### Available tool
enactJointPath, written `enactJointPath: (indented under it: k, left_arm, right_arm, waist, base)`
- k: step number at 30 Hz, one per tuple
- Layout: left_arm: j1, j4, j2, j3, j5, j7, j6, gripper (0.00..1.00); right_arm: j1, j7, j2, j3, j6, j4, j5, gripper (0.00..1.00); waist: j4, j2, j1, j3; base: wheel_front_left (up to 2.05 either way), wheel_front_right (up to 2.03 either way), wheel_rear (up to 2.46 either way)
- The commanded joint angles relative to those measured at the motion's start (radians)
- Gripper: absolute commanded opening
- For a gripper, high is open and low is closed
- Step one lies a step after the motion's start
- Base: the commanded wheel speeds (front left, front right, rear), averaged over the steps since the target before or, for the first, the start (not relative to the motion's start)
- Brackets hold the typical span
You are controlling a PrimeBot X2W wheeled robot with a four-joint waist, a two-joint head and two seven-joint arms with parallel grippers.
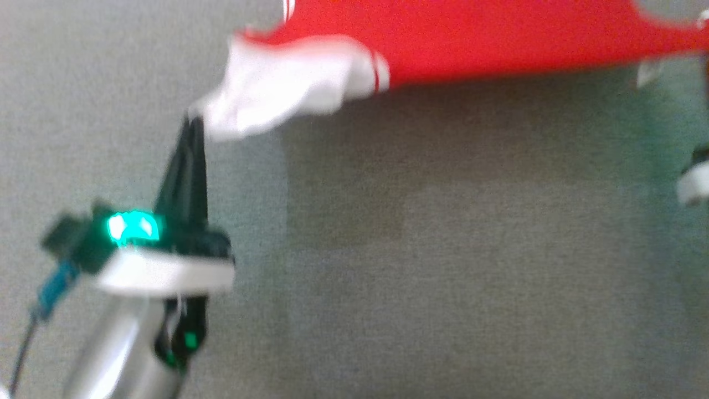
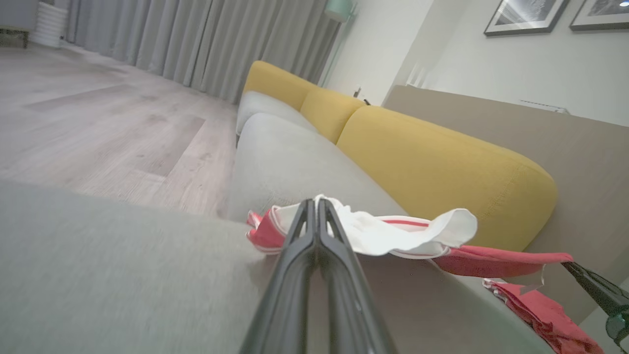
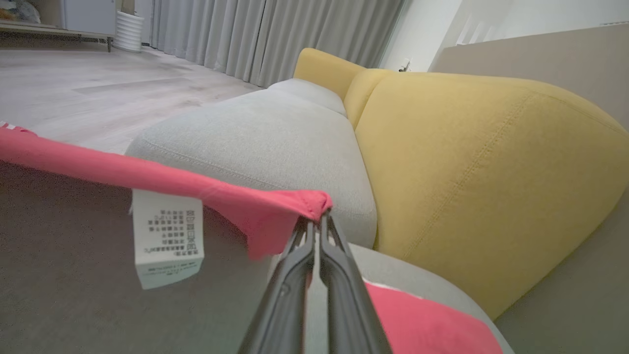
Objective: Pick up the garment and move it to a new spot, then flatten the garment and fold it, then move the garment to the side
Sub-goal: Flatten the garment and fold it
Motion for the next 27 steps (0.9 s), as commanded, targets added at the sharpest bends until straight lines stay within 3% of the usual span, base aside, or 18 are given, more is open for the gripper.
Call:
enactJointPath:
  k: [1, 8, 15, 21, 27]
  left_arm:
    - [0.075, -0.071, 0.035, 0.054, 0.003, -0.010, 0.026, 0.00]
    - [0.397, -0.196, 0.012, 0.052, -0.011, -0.010, 0.103, 0.00]
    - [0.530, -0.242, 0.014, 0.023, -0.024, 0.002, 0.125, 0.00]
    - [0.464, -0.199, -0.001, 0.025, -0.036, 0.022, 0.129, 0.00]
    - [0.263, -0.098, -0.028, 0.025, -0.047, 0.052, 0.088, 0.00]
  right_arm:
    - [0.072, -0.006, -0.005, -0.004, 0.007, -0.056, 0.013, 0.00]
    - [0.305, -0.006, 0.024, -0.004, 0.007, -0.145, 0.039, 0.00]
    - [0.493, -0.004, 0.041, -0.031, 0.007, -0.206, 0.067, 0.00]
    - [0.509, 0.053, 0.065, -0.008, 0.007, -0.225, 0.086, 0.00]
    - [0.399, 0.110, 0.066, 0.025, 0.007, -0.190, 0.088, 0.00]
  waist:
    - [-0.023, -0.0001, 0.0004, -0.073]
    - [-0.047, -0.0001, 0.0004, -0.127]
    - [-0.036, -0.0001, 0.0004, -0.157]
    - [-0.041, -0.0001, 0.0004, -0.146]
    - [-0.044, -0.0001, 0.0004, -0.087]
  base:
    - [0.00, 0.00, 0.00]
    - [0.00, 0.00, 0.00]
    - [0.00, 0.00, 0.00]
    - [0.00, 0.00, 0.00]
    - [0.00, 0.00, 0.00]
